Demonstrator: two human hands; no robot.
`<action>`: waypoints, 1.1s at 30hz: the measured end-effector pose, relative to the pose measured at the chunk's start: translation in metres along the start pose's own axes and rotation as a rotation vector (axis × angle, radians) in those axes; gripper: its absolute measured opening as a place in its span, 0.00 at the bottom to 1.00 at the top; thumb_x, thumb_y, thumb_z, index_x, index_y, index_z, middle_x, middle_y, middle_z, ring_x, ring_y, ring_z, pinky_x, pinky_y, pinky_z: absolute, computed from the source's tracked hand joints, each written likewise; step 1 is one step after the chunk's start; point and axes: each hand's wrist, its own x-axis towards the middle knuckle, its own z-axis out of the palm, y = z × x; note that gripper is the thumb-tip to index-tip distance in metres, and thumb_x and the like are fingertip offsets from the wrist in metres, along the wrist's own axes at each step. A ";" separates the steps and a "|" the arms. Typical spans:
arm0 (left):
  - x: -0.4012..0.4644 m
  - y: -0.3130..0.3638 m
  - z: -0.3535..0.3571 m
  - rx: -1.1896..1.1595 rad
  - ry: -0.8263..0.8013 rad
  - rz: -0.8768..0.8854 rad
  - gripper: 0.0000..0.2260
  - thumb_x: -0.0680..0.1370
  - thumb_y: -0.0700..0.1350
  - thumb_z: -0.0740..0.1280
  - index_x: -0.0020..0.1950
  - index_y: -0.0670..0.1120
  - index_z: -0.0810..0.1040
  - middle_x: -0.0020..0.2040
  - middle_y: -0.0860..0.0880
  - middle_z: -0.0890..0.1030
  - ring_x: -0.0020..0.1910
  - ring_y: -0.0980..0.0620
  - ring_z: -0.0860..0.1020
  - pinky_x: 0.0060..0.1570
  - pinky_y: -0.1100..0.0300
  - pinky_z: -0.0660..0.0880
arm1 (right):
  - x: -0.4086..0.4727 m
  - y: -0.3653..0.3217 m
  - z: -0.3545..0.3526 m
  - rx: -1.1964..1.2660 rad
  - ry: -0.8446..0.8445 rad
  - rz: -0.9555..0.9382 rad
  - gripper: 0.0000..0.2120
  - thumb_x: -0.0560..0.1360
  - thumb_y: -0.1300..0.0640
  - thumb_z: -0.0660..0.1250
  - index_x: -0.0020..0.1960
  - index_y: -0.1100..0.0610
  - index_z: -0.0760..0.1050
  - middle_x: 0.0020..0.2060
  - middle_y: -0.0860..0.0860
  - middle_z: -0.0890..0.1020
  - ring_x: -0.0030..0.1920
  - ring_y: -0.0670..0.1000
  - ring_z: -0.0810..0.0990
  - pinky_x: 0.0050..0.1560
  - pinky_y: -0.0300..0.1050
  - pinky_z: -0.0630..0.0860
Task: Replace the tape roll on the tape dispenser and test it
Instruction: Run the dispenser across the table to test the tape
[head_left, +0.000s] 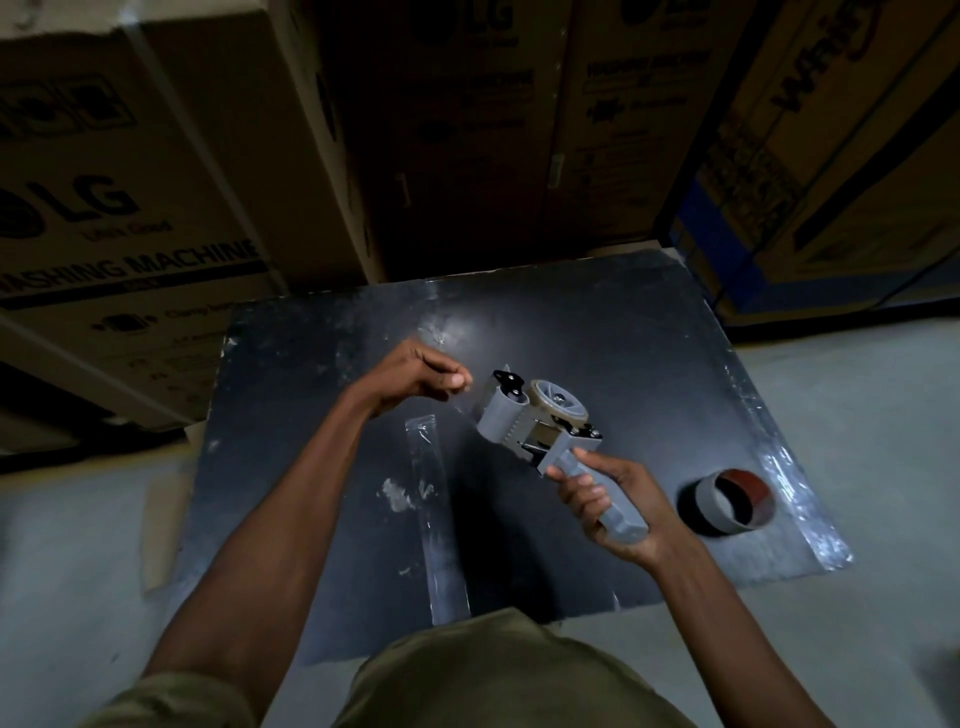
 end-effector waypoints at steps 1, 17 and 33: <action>0.000 -0.002 -0.002 -0.022 0.010 -0.014 0.09 0.74 0.33 0.70 0.42 0.46 0.87 0.41 0.46 0.86 0.43 0.50 0.82 0.48 0.54 0.78 | -0.002 -0.002 -0.002 -0.003 0.000 0.007 0.22 0.63 0.65 0.82 0.52 0.71 0.78 0.28 0.52 0.73 0.23 0.46 0.75 0.21 0.38 0.75; 0.006 -0.083 -0.016 -0.236 0.684 -0.084 0.08 0.78 0.35 0.66 0.55 0.38 0.81 0.39 0.47 0.84 0.29 0.60 0.79 0.30 0.69 0.74 | 0.040 -0.058 0.012 -0.181 0.106 -0.149 0.14 0.71 0.59 0.73 0.49 0.70 0.77 0.28 0.51 0.73 0.23 0.44 0.74 0.22 0.33 0.73; 0.025 -0.104 -0.015 -0.245 0.743 -0.159 0.06 0.78 0.36 0.66 0.52 0.39 0.82 0.33 0.52 0.83 0.26 0.60 0.77 0.28 0.68 0.71 | 0.158 -0.107 0.018 -0.415 0.212 -0.256 0.10 0.73 0.58 0.67 0.49 0.64 0.75 0.29 0.49 0.74 0.25 0.44 0.74 0.23 0.33 0.72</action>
